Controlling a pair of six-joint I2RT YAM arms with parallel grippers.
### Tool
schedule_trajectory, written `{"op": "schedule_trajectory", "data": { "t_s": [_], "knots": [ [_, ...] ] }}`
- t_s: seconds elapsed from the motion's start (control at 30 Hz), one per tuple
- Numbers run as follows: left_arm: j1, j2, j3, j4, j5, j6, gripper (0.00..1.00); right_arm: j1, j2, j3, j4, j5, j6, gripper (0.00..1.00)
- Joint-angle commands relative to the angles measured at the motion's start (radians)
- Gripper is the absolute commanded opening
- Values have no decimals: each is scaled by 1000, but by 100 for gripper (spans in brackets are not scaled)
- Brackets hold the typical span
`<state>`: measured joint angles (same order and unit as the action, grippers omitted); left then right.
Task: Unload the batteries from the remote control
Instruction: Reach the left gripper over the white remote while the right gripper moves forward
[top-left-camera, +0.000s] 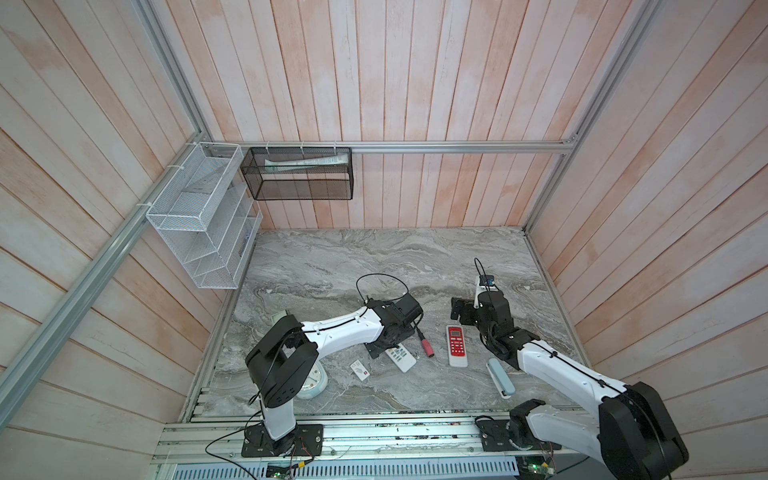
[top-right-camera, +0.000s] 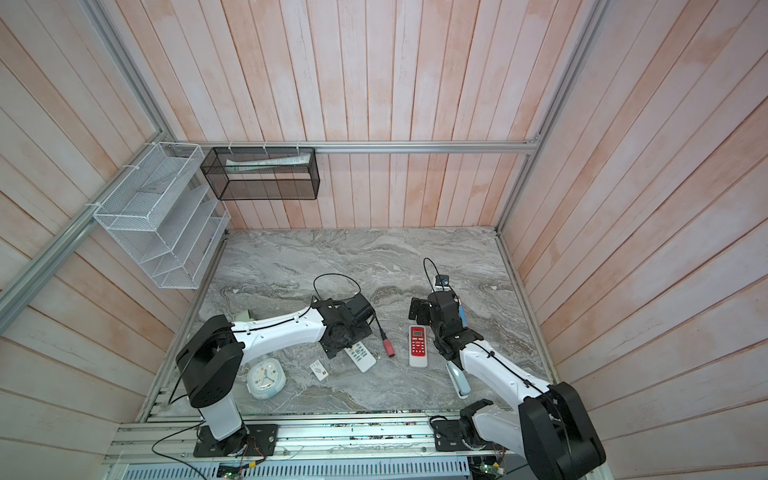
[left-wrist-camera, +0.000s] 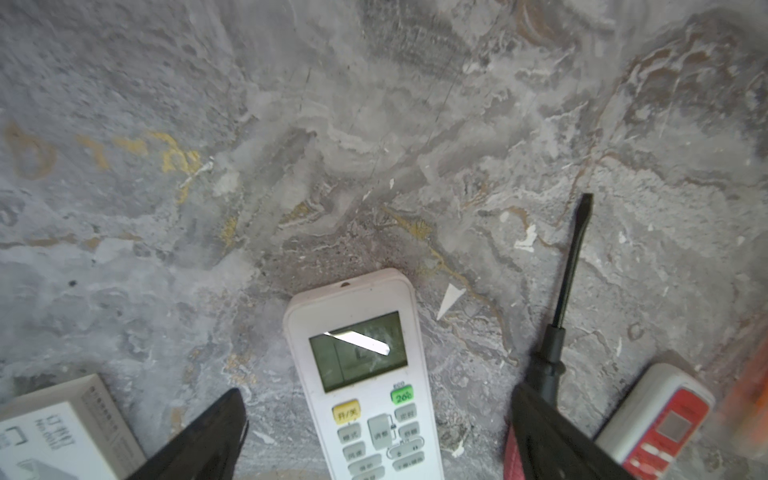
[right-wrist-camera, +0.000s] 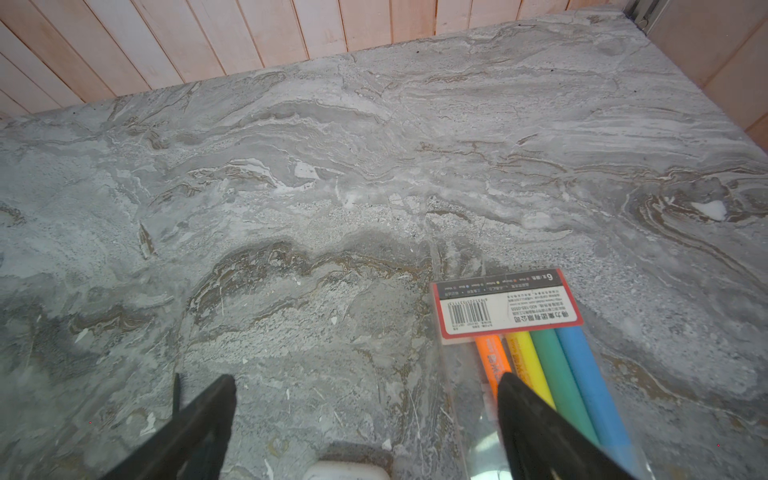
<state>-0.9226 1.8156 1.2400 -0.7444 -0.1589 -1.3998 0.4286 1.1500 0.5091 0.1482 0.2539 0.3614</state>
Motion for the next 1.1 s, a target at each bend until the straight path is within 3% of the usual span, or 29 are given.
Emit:
{"op": "schedule_trajectory", "data": {
  "t_s": [0.0, 0.47, 1.07],
  "knots": [
    [-7, 29, 20, -27, 18, -54, 100, 3, -20, -8, 15, 15, -12, 98],
    [-7, 119, 79, -66, 74, -41, 97, 4, -44, -12, 13, 15, -7, 98],
    [1, 143, 75, -42, 119, -15, 74, 2, -92, -28, 16, 28, -13, 98]
  ]
}}
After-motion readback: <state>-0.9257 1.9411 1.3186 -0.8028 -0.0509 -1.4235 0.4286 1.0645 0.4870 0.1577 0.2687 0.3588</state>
